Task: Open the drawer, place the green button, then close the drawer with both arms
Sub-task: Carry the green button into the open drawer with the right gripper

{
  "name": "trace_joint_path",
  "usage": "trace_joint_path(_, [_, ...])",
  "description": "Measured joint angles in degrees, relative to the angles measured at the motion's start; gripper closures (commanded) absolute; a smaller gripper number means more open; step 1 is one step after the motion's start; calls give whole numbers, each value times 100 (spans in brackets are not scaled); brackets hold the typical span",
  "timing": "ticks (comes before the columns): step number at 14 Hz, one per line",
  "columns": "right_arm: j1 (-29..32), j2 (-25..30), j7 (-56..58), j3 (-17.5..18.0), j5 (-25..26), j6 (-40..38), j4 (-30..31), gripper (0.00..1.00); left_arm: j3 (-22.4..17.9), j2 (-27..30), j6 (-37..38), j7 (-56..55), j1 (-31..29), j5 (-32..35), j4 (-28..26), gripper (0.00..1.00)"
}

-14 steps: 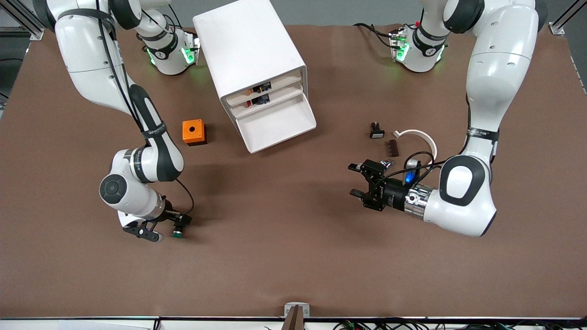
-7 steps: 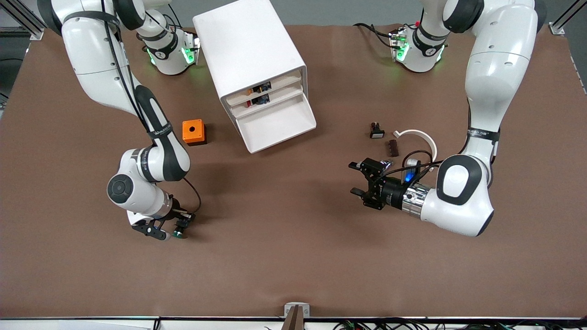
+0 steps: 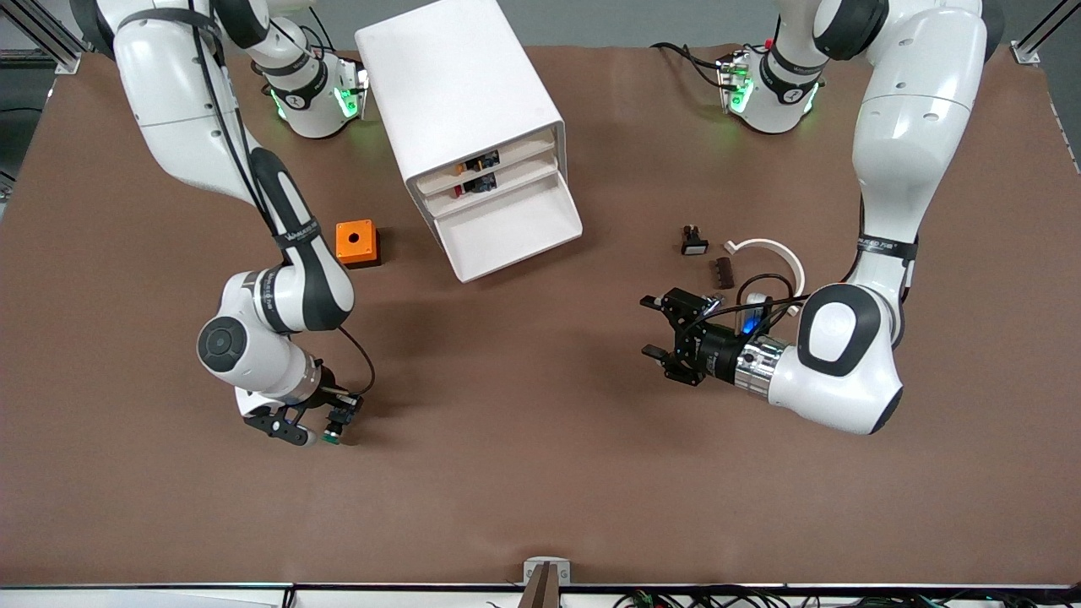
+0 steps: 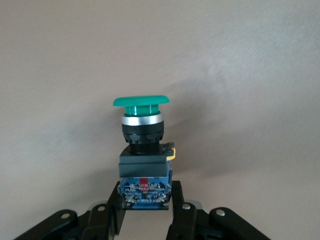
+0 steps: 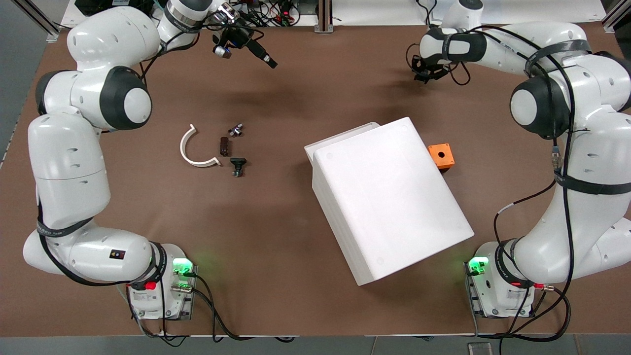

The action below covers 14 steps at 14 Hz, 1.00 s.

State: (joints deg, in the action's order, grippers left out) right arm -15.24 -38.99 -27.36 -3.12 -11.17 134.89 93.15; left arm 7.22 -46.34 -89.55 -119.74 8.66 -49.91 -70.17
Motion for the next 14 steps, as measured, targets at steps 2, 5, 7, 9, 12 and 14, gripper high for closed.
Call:
trace_joint_path(2, [-122, 362, -478, -2, 0, -636, -57, 97, -6, 0, 0, 170, -37, 77, 0, 1])
trace_joint_path(5, [-266, 853, -1038, 0, 0, -1457, -53, 96, -17, 0, 0, 525, -50, 153, 2, 1])
trace_joint_path(7, [-467, 1066, -1654, 4, 0, -1835, -43, 95, -16, 13, 0, 748, -53, 363, 7, 1])
trace_joint_path(9, [-765, 1239, -2476, 11, 0, -2186, -36, 98, 4, 86, 0, 1080, -31, 758, 12, 1])
trace_joint_path(12, [-1295, 1498, -3747, 21, 0, -2402, 156, 100, 19, 257, 0, 1550, 16, 1180, 15, 1])
trace_joint_path(14, [-1687, 1605, -4531, 25, 0, -2400, 330, 100, 18, 289, 1, 1990, 18, 1242, 14, 1])
